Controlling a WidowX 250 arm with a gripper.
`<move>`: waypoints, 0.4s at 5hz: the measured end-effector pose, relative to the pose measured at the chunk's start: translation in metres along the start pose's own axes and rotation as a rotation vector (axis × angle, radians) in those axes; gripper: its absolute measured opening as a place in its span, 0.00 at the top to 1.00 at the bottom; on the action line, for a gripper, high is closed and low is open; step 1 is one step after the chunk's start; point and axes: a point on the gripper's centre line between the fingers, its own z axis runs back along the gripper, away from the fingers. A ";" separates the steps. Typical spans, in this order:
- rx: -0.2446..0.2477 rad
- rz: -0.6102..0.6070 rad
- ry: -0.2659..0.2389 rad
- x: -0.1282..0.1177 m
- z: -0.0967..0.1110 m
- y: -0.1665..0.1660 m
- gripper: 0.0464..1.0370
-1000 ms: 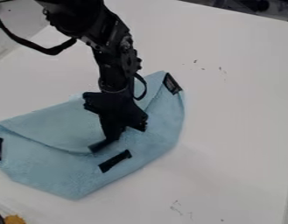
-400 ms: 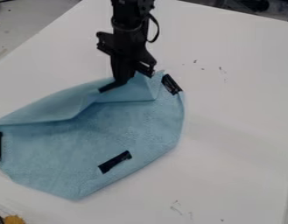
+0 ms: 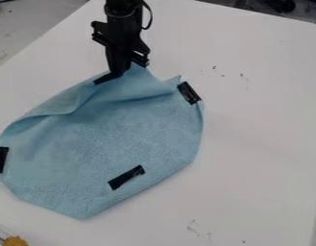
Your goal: Unfold the cloth from right to left
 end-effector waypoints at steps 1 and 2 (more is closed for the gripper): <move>0.008 0.016 0.024 -0.006 -0.002 0.011 0.99; 0.027 0.000 0.018 0.001 -0.002 0.022 0.99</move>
